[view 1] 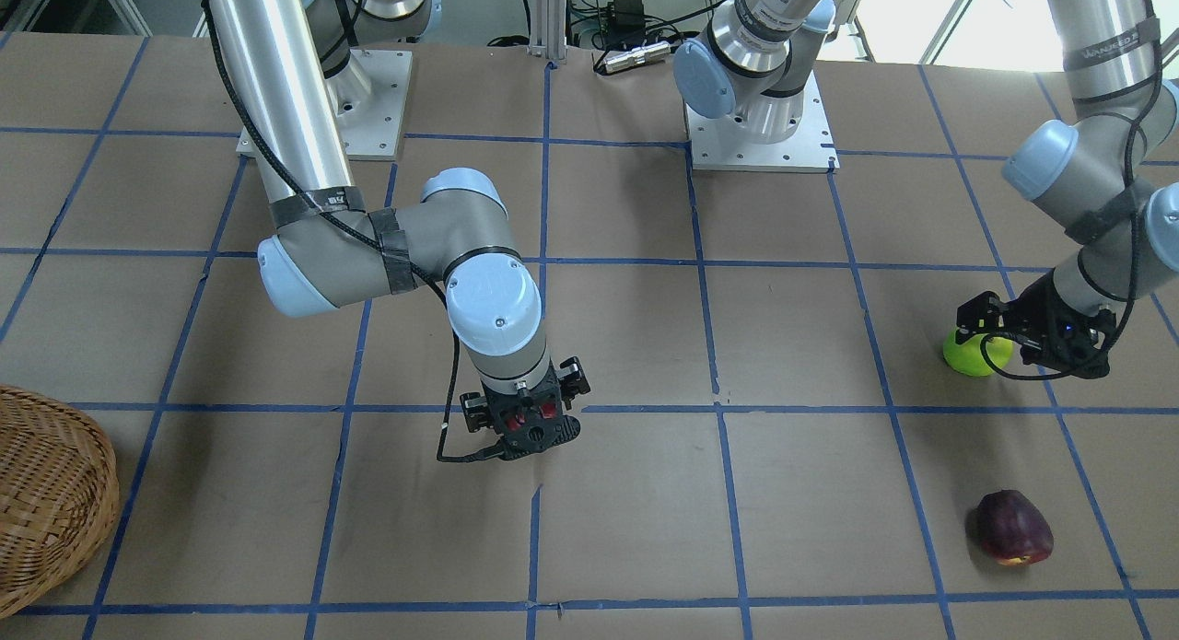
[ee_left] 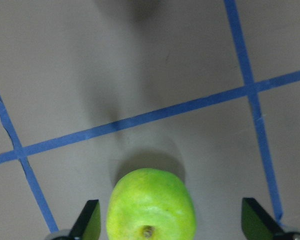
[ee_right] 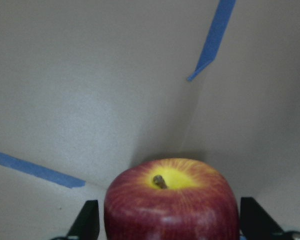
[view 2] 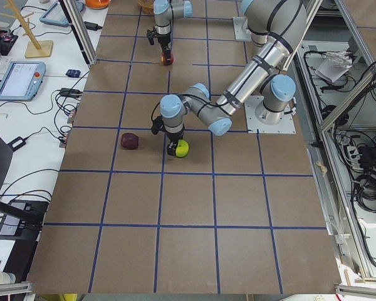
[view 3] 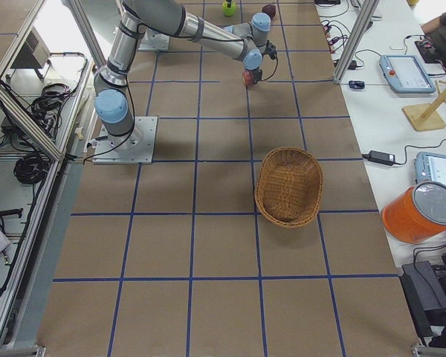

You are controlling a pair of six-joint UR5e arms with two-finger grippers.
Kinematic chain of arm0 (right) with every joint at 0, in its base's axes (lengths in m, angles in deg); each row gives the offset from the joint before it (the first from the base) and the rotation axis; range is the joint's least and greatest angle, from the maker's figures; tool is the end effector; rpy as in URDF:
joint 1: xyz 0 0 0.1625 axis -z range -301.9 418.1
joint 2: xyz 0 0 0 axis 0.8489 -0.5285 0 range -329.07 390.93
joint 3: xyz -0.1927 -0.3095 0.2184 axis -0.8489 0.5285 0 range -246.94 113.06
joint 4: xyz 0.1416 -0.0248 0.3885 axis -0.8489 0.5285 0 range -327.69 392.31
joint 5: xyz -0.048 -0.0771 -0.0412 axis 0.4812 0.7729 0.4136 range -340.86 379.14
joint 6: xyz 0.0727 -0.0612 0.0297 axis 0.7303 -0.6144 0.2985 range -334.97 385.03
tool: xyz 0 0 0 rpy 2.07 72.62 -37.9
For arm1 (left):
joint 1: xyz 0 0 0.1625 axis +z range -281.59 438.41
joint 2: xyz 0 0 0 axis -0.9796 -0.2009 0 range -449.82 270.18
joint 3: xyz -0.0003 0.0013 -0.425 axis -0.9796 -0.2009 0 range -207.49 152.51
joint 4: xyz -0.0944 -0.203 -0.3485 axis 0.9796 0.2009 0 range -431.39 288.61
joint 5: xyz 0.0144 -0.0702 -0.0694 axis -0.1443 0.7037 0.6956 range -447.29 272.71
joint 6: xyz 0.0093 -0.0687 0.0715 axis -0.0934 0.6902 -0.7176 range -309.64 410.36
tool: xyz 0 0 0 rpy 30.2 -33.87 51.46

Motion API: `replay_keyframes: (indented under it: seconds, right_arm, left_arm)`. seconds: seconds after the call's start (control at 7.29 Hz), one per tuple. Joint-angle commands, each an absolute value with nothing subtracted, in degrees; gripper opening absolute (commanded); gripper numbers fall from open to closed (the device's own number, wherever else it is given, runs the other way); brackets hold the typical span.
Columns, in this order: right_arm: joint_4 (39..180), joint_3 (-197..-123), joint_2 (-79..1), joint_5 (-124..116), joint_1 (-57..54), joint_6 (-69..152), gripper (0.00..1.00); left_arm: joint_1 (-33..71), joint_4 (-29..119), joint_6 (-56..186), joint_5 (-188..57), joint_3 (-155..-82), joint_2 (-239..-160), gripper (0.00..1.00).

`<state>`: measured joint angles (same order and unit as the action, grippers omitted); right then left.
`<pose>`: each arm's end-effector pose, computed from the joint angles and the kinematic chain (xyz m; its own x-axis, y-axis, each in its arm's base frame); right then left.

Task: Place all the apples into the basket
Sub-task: 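Grasp the red apple with the right gripper while left reaches the green apple, then carry the red apple toward the basket while left grasps the green apple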

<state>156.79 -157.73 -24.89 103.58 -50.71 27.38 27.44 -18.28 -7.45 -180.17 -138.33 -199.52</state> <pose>0.3478 -0.5779 0.1895 -0.9549 -0.2810 -0.0965 -0.2834 0.9589 0.0125 0.2369 -0.4960 0.2021 -0.9462 0.3224 0.0272 0.3235 0.9431 0.0763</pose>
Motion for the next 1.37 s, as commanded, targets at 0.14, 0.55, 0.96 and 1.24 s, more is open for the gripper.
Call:
replay_keyframes:
  seconds: [0.14,0.55,0.96,1.24]
  right_arm:
    - [155.53,-157.22,-24.88,103.60,-50.36,29.60,0.43]
    - [136.42,-148.10,-31.97,104.48,-39.78,25.07,0.00]
    - [133.47,-144.21,-34.28,109.13,-19.05,5.44,0.00]
    - [137.48,-144.11,-32.19,109.75,-6.91,-10.23,0.00]
  left_arm:
    - [27.70,-17.95,-7.56,-180.37,-138.41,-203.02,1.00]
    - [26.56,-12.54,-1.19,-181.25,-135.71,-200.92,0.17]
    - [12.73,3.31,23.81,-178.71,-123.49,-199.33,0.17]
    - [1.12,2.80,40.18,-177.39,-122.68,-199.24,0.17]
